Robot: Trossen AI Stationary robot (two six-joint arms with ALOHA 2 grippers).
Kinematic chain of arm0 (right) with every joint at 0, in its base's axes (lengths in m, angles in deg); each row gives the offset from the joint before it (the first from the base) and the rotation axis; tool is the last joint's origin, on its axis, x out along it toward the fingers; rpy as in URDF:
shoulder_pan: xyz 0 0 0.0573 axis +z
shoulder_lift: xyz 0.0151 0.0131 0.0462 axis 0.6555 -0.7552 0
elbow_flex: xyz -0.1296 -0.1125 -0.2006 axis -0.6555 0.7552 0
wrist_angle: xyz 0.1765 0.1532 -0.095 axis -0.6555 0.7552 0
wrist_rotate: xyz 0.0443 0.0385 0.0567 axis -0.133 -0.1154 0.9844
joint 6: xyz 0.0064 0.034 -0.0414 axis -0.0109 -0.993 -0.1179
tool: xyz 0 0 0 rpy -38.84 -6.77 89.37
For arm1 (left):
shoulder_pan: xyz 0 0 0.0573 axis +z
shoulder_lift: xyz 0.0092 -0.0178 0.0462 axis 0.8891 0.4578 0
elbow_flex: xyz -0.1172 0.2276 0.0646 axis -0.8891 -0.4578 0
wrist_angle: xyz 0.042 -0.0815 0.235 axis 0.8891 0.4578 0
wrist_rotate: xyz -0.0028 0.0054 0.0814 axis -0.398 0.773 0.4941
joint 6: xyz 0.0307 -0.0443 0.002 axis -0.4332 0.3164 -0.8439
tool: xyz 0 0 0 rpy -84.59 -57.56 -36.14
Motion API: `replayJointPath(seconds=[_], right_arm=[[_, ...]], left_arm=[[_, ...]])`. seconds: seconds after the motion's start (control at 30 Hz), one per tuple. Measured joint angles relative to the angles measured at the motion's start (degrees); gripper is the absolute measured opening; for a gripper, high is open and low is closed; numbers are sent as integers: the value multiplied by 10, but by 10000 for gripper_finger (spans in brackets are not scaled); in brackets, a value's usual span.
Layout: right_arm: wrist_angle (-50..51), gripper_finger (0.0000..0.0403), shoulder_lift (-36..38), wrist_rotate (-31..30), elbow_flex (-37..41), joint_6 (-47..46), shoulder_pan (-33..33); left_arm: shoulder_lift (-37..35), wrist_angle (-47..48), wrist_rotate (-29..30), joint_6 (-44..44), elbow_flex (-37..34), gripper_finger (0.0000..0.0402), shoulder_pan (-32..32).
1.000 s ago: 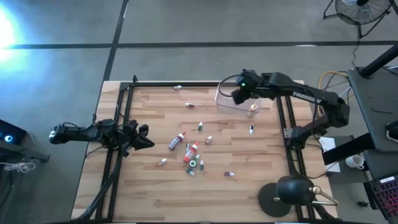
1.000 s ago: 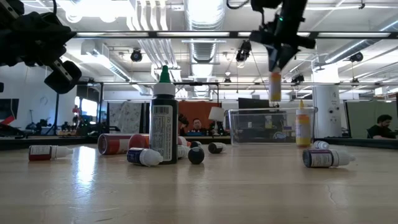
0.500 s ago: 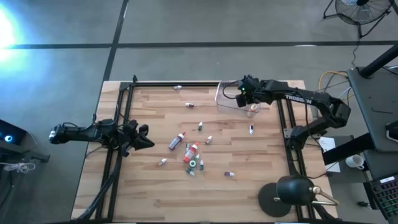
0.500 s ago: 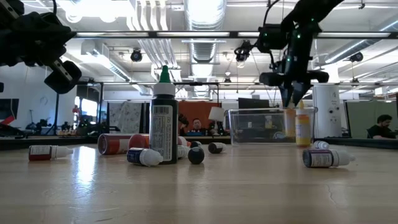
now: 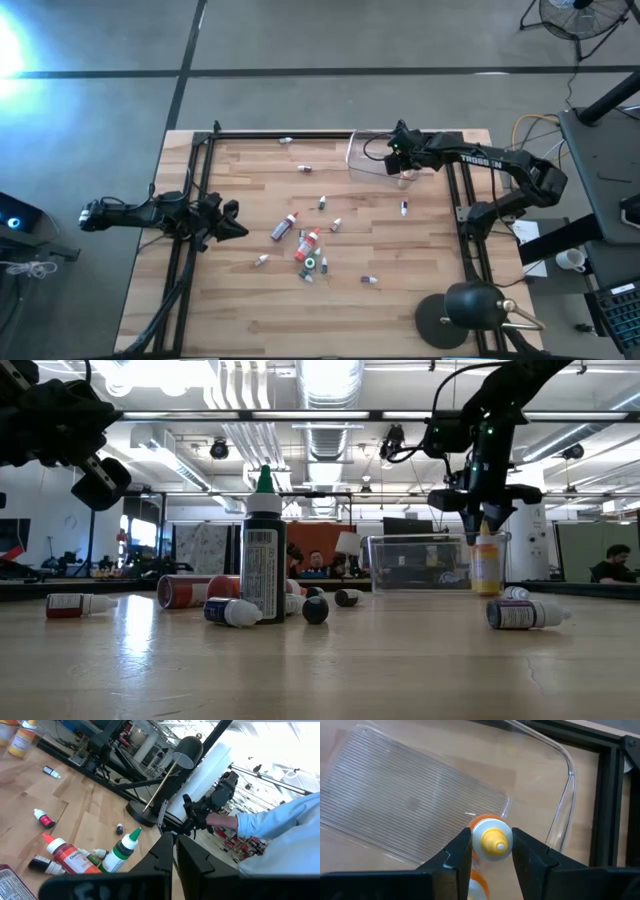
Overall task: Pick & Place food coloring
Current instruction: Put the large yellow food coloring bottle into the transparent bin, then put the small green food coloring bottle into the transparent bin
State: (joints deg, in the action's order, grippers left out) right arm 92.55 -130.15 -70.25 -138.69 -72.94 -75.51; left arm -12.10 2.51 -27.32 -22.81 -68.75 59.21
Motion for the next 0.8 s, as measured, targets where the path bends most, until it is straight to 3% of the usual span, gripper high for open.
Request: replayJointPath(seconds=[0.43,0.6,0.7,0.8], right_arm=[[5,220,2,-4,-43,77,1],[-26,230,9,-23,-83,182,27],[-49,227,8,21,-106,274,55],[-41,222,2,61,-131,275,77]], left_arm=[[0,0,0,0,0,0,0],[0,0,0,0,0,0,0],[0,0,0,0,0,0,0],[0,0,0,0,0,0,0]])
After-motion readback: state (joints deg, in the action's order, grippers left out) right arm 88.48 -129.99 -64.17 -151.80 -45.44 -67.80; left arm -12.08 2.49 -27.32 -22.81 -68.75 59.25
